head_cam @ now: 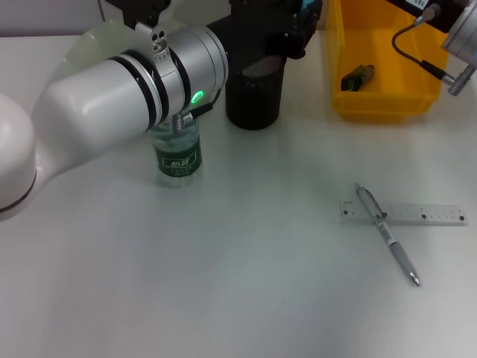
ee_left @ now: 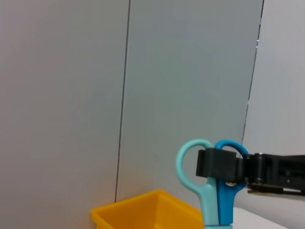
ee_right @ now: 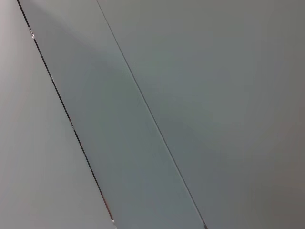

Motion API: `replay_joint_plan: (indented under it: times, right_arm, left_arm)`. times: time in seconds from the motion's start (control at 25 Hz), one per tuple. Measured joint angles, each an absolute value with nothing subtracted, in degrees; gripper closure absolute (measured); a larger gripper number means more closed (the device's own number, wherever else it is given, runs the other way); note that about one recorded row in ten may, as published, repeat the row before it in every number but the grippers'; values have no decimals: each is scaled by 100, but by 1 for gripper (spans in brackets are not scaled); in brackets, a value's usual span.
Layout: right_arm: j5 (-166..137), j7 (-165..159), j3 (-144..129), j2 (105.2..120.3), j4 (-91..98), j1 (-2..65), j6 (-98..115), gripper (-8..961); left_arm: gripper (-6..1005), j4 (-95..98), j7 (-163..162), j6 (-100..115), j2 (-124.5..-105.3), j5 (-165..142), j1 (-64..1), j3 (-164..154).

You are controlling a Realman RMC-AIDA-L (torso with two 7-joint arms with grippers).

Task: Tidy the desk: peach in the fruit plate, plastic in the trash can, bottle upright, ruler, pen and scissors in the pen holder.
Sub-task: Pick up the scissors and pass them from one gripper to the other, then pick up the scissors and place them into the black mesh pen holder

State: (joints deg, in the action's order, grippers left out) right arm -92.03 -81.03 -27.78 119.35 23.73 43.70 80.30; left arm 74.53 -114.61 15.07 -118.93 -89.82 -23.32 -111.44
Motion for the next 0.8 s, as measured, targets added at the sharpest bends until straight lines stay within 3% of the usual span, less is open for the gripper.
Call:
replay_joint_plan:
  times: [0.32,0.48,0.68,0.8]
  right_arm:
    - [-9200,-8072,-2723,11935,2397,4328,8033,888]
    - [-9196,-8074,-2714,11934,2419,4325,8033,888]
    - [-9088,-8076,-2739,11930,2426,4311,8034,888]
    - [-9056,-8074,-2754,11928,2424,4305,8025,889]
  left_arm:
    - [737,7548,-11461,1542,-11875,-8940,-2254,-11092]
    - [497,7568,-11461,1568,-11873,-8938,-2219,-11089]
    - [270,7706,-11461,1576,-11872,-8938,-2047,-11063]
    - [254,7978,-11464,1713,-11869,-8938,-1745,-10945]
